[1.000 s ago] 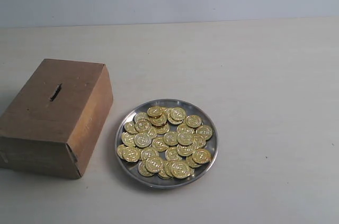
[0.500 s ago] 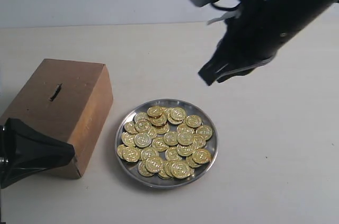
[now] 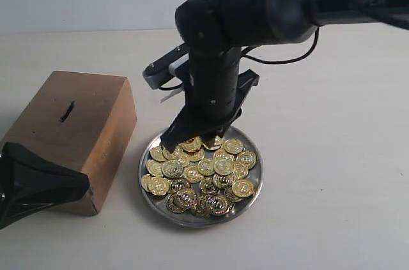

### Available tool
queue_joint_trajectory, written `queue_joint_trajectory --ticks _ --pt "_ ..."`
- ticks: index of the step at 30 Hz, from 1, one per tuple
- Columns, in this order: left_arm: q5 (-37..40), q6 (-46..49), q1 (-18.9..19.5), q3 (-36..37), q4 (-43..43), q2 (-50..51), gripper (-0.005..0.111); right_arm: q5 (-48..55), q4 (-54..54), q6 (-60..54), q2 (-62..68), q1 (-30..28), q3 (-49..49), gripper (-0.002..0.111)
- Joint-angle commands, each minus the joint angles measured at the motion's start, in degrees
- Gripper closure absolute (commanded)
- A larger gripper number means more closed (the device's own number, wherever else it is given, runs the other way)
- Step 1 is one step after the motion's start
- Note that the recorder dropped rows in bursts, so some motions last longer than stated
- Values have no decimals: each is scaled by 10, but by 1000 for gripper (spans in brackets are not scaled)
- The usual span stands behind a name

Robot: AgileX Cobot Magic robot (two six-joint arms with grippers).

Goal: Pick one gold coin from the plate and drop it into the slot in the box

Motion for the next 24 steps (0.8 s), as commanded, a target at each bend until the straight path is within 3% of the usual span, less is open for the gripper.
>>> queue_joint_trajectory --ticks 1,4,8,15,24 --pt "4 -2 -3 -5 -4 -3 107 45 -3 6 33 7 -27 62" --pt "-11 -2 -3 -5 0 -3 107 59 -2 6 42 7 -28 52" --pt "-106 -61 -3 -5 4 12 107 61 0 6 43 7 -28 52" --pt "-166 -90 -3 -5 28 111 107 69 20 -4 65 7 -28 54" --pt "-169 -90 -3 -5 27 130 107 72 20 -17 90 7 -28 54"
